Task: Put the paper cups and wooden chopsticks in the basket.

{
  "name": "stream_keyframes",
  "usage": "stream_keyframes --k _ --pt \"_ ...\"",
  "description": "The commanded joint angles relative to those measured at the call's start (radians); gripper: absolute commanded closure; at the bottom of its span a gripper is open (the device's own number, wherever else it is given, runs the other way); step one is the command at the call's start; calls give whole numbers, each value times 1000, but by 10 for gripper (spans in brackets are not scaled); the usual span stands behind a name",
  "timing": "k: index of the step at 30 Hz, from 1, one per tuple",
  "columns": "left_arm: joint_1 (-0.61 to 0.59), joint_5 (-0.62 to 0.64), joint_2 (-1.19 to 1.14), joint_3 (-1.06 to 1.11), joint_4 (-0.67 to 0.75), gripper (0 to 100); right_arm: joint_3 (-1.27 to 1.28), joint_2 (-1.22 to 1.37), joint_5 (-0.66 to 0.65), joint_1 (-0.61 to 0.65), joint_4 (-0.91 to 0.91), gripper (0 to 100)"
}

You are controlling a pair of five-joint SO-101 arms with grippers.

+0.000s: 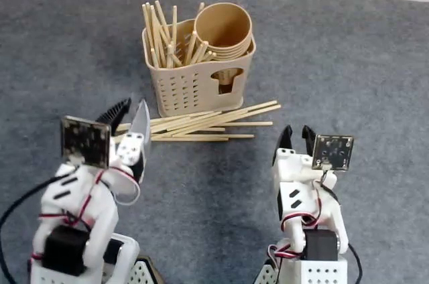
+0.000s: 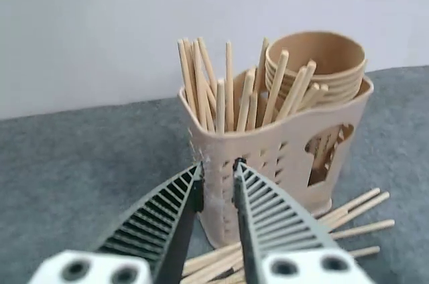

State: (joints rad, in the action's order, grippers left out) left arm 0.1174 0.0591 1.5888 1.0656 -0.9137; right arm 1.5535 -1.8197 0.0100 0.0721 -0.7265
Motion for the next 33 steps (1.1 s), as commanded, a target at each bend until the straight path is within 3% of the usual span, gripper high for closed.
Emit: stream_keyframes --k 1,6,11,17,24,33 --pt "-10 -11 131 102 2 918 -97 8 -12 -5 -36 876" --pt "-38 -58 255 251 2 919 -180 147 -55 12 -56 876" --pt "-124 -66 231 363 3 919 -329 444 -54 16 -56 877" --pt "-136 -72 231 420 3 919 -545 825 -51 16 -56 878" --pt "-142 -72 231 427 3 919 -785 1190 94 16 -94 878" --pt "-232 -71 231 447 38 919 -1116 1535 338 35 -228 875"
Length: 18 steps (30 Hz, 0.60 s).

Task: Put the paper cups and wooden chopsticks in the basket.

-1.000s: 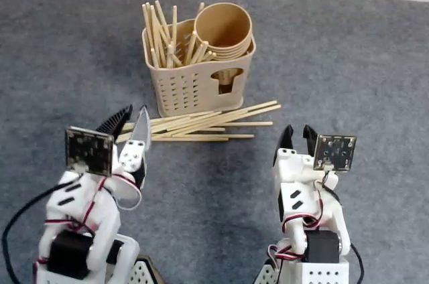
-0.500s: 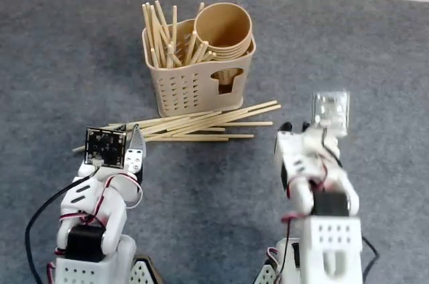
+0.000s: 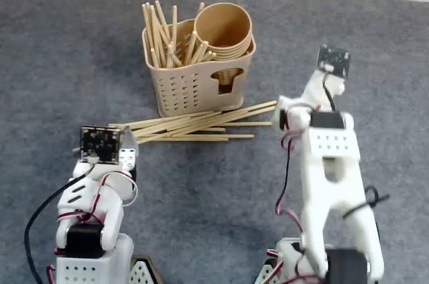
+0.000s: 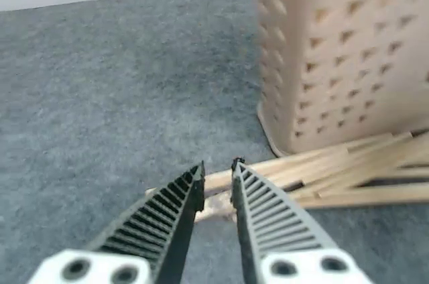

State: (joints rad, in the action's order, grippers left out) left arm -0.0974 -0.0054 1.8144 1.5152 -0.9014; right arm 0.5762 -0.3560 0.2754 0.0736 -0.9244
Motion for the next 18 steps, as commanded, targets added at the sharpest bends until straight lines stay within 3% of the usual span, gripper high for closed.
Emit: stream_keyframes --k 1,18 --pt "-18 -6 5 -1 28 919 -177 111 95 41 -44 875" --pt "-22 -6 5 4 35 919 -845 762 422 94 -329 875"
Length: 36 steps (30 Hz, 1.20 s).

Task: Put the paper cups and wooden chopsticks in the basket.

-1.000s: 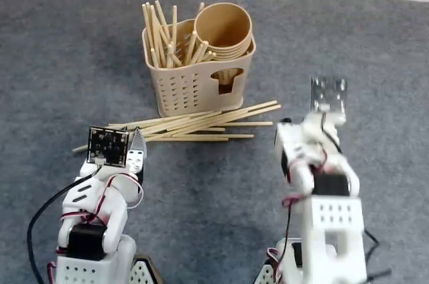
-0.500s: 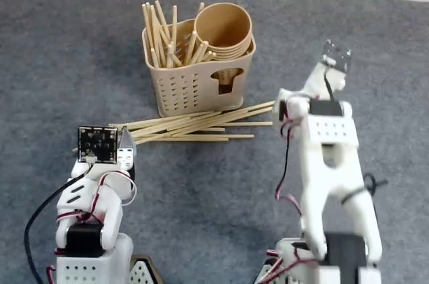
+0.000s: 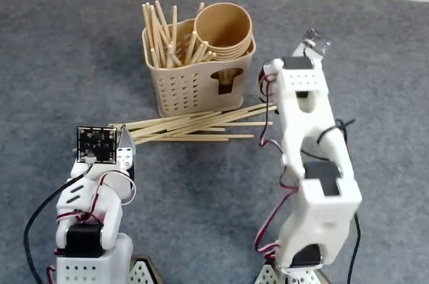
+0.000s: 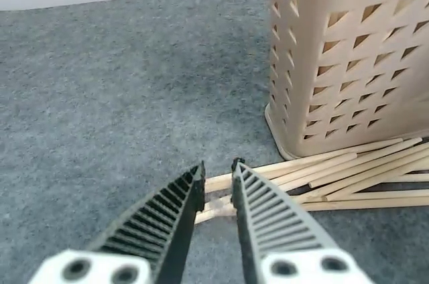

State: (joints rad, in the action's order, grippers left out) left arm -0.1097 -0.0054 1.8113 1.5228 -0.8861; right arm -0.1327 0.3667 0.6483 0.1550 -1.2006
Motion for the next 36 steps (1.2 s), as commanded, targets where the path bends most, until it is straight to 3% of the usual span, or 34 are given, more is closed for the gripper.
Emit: stream_keyframes --k 1,16,23,36 --pt "-10 -6 8 -1 20 919 -173 68 58 13 -71 875" --pt "-5 -6 8 7 23 919 -556 406 61 13 -206 875" --pt "-5 -6 8 7 23 919 -581 490 58 12 -209 875" --pt "-10 -6 8 7 23 919 -624 503 60 -25 -437 899"
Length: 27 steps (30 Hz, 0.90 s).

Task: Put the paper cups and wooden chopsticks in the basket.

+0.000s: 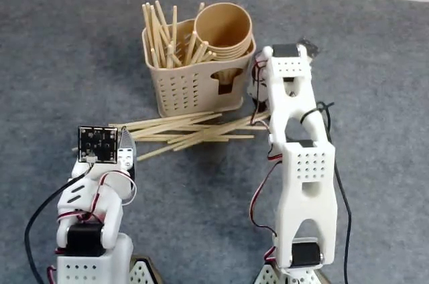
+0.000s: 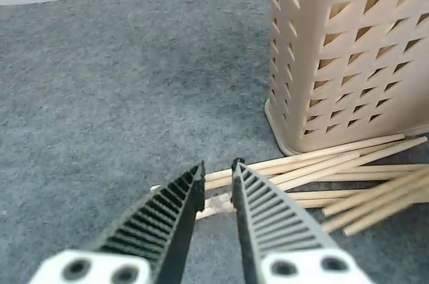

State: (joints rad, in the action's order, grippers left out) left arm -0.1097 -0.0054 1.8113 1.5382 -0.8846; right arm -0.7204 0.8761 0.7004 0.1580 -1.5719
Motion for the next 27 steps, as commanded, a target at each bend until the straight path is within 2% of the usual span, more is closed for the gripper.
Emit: stream_keyframes --k 1,4,8,17,21,27 --pt "-10 -6 8 -8 21 919 -50 -7 5 -41 -79 921" --pt "-10 -8 8 -8 21 919 -85 -5 -2 -76 -119 979" --pt "-10 -8 8 -7 21 919 -130 -7 -44 -90 -185 986" --pt "-10 -8 8 -5 21 919 -150 -21 -49 -93 -191 993" --pt "-10 -8 8 -5 21 919 -137 -122 -49 -105 -191 993" --pt "-8 -8 8 -5 21 919 27 -291 -74 -125 -189 993"
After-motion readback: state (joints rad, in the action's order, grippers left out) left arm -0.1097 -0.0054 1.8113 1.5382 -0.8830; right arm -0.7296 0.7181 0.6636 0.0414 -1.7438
